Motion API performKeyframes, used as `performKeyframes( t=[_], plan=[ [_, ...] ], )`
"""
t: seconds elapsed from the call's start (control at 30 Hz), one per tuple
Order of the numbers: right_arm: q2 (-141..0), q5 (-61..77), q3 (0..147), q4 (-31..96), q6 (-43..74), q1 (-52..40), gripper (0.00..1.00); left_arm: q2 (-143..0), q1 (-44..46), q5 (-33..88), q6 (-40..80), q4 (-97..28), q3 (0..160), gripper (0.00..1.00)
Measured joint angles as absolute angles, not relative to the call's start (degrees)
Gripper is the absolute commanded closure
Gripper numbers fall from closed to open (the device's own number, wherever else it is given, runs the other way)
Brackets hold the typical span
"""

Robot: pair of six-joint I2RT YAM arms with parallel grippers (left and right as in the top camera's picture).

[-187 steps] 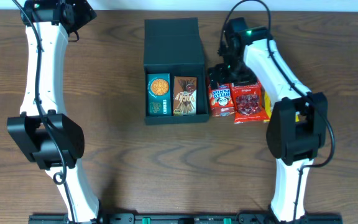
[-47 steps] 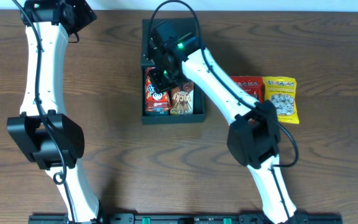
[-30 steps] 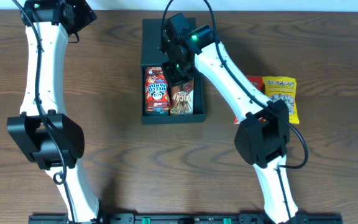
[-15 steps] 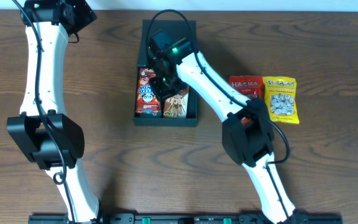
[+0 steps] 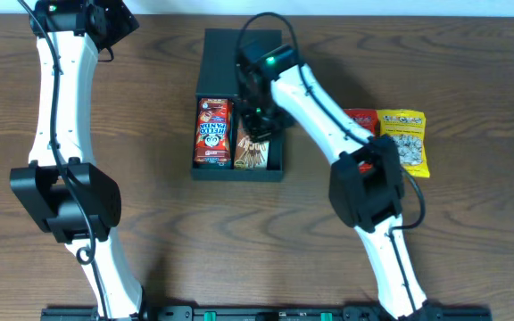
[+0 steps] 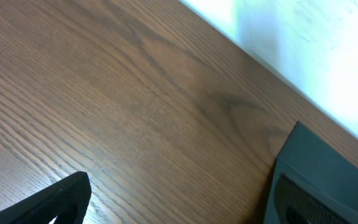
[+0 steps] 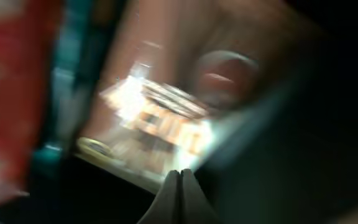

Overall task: Pack container
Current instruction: 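Push the boxes inside the black box down with the right gripper, then withdraw the right gripper up and to the right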

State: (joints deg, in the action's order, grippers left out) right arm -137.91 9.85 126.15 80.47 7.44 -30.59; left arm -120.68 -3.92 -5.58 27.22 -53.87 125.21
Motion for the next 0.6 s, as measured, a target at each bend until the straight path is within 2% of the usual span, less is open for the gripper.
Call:
performKeyframes(
  t=[0.27,0.6],
  plan=[
    [-137.9,4.4,126.1,81.7,3.8,-29.4,0.99,-120.7,-3.9,-5.6,27.2,-53.8,125.2,0.05],
    [-137.6,4.6,126.8,82.5,1.9,-29.4,0.99,-120.7,-3.9,-5.6,27.2,-53.8,125.2,0.05]
  ],
)
